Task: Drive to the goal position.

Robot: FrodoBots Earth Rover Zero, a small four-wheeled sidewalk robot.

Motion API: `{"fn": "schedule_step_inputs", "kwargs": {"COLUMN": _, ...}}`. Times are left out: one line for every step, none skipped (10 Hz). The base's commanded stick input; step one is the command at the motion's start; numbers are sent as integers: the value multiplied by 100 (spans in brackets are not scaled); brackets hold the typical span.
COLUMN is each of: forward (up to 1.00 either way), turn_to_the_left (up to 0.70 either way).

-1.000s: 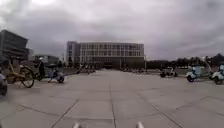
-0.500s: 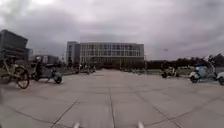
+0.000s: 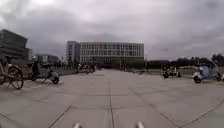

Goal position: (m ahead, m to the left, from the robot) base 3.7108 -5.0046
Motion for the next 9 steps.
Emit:
{"fn": "schedule_step_inputs", "kwargs": {"forward": 45, "turn_to_the_left": 0}}
{"fn": "schedule_step_inputs", "kwargs": {"forward": 45, "turn_to_the_left": 0}}
{"fn": "schedule_step_inputs", "kwargs": {"forward": 45, "turn_to_the_left": 0}}
{"fn": "schedule_step_inputs", "kwargs": {"forward": 45, "turn_to_the_left": 0}}
{"fn": "schedule_step_inputs", "kwargs": {"forward": 45, "turn_to_the_left": 0}}
{"fn": "schedule_step_inputs", "kwargs": {"forward": 45, "turn_to_the_left": 0}}
{"fn": "schedule_step_inputs", "kwargs": {"forward": 45, "turn_to_the_left": 0}}
{"fn": "schedule_step_inputs", "kwargs": {"forward": 45, "turn_to_the_left": 0}}
{"fn": "schedule_step_inputs", "kwargs": {"forward": 45, "turn_to_the_left": 0}}
